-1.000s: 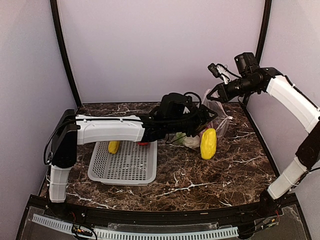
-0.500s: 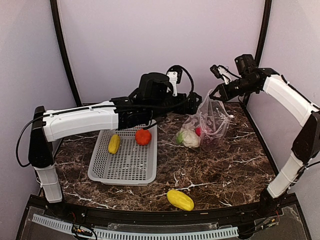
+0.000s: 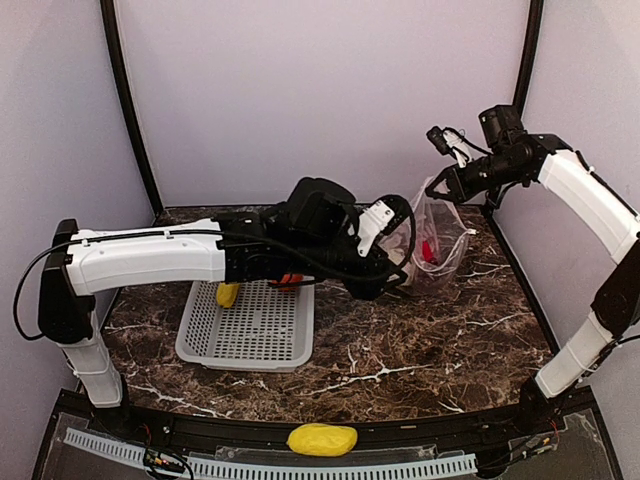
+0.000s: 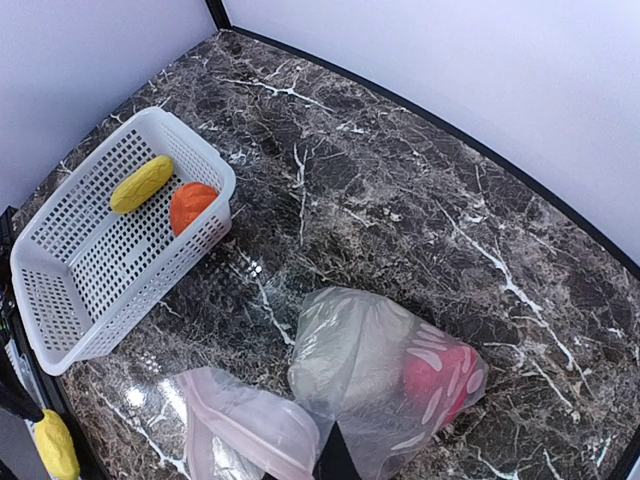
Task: Place the food in the zip-top bag and seal the zipper
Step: Adjust the zipper food storage bag at the center of the board, then pick up the fake fruit at the center of the board.
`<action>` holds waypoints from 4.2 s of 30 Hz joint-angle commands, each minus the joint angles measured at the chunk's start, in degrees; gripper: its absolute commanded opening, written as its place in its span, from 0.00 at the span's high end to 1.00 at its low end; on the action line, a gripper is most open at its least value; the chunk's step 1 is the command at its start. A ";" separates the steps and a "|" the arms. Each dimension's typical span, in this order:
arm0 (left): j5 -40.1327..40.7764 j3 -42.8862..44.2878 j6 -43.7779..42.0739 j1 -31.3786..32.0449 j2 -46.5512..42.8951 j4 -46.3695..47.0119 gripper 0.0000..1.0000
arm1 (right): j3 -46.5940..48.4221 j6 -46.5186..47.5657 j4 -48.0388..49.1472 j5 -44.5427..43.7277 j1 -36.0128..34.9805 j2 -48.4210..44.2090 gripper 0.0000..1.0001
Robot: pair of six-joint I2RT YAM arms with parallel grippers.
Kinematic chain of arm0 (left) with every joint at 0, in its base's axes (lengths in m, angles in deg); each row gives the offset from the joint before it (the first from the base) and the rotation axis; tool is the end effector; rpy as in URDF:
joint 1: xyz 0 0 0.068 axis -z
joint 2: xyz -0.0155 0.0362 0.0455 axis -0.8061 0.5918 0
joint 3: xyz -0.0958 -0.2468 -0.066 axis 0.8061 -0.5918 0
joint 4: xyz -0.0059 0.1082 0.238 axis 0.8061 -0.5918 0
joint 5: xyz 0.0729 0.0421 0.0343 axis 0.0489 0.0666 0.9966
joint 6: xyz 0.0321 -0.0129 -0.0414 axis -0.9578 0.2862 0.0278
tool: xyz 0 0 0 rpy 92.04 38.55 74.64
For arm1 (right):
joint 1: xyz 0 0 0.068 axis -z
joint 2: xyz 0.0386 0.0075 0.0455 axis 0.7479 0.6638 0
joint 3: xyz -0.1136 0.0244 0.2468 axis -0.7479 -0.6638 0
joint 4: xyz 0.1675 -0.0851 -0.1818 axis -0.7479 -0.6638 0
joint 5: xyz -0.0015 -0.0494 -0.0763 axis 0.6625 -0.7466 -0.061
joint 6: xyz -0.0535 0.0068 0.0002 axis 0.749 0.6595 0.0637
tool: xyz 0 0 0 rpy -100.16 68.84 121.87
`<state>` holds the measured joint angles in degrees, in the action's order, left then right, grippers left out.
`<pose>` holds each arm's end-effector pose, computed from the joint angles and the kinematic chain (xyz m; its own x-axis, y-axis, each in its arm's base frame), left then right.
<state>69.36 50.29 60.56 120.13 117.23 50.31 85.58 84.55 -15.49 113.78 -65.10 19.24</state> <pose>0.1724 -0.3962 0.3473 -0.2203 0.3014 -0.9277 0.9075 0.4121 -0.0816 0.3087 0.1096 0.3931 -0.5155 -0.3455 -0.7842 -0.7008 0.6966 0.1538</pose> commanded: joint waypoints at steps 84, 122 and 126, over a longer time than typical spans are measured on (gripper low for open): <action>-4.90 4.19 13.48 -7.23 0.97 -4.72 0.46 | 4.08 3.31 -5.69 -13.35 4.66 2.22 1.00; 3.28 -19.51 8.57 20.21 1.86 -22.34 0.15 | -30.06 10.98 2.18 -14.71 -2.47 -21.44 0.53; 4.33 -17.97 11.01 20.42 5.26 -25.79 0.16 | -30.82 11.00 2.41 -15.58 -3.46 -20.96 0.52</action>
<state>73.95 31.36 69.00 140.02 119.39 28.15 55.90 94.91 -14.90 100.25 -67.53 -2.29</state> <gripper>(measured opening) 0.845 0.477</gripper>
